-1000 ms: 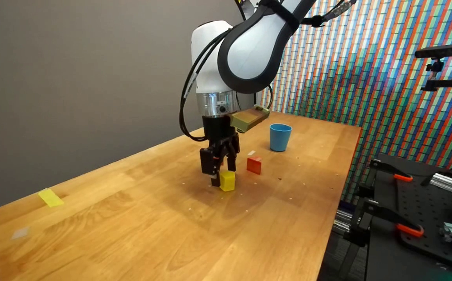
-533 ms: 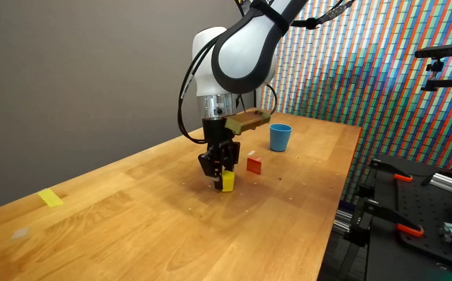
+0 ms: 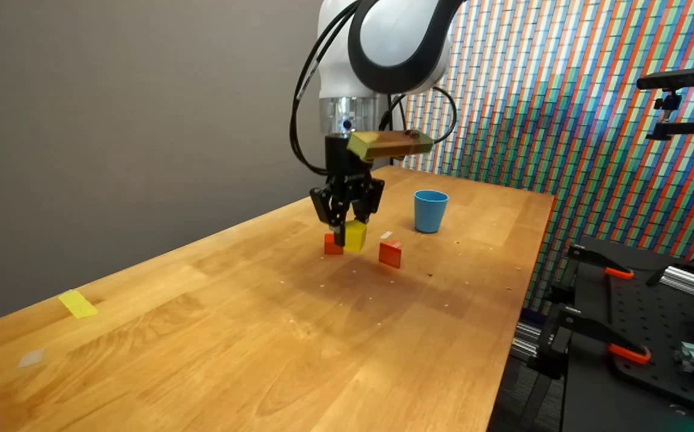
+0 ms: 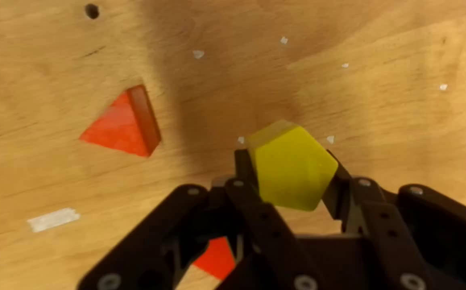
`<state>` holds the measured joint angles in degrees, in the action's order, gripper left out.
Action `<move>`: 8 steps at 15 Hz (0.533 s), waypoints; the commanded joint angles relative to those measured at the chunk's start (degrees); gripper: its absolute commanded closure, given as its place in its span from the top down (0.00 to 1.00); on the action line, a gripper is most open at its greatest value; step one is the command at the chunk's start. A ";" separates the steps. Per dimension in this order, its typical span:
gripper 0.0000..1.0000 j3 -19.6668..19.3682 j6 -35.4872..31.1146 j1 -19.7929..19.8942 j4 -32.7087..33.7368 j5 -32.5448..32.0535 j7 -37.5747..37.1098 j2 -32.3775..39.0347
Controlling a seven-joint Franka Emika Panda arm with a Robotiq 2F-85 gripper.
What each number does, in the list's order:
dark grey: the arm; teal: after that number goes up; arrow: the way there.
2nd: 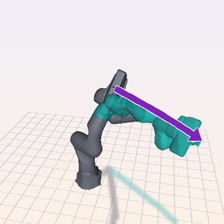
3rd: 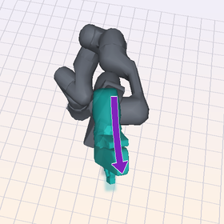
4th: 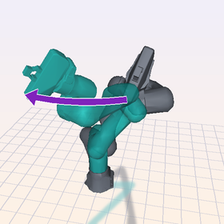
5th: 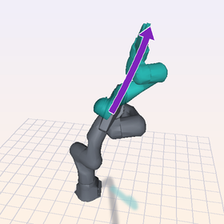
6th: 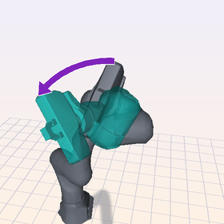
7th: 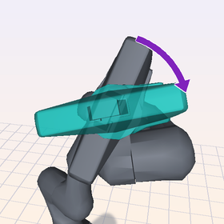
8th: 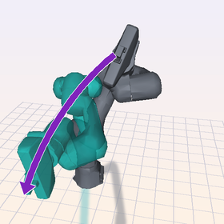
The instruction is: Put the yellow block inside the light blue cup
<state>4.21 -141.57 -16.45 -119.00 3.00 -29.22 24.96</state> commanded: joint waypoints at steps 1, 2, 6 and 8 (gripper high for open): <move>0.19 -4.48 -1.41 -0.79 -9.95 -3.66 -8.59 -13.64; 0.19 -5.25 -1.60 0.42 -11.84 -4.75 -10.19 -16.32; 0.19 -7.35 -2.97 6.49 -18.45 -8.17 -16.37 -24.66; 0.19 -8.27 -2.78 10.36 -19.53 -10.14 -19.47 -25.80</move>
<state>-3.25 -142.17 -10.32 -134.09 -4.11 -43.50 3.53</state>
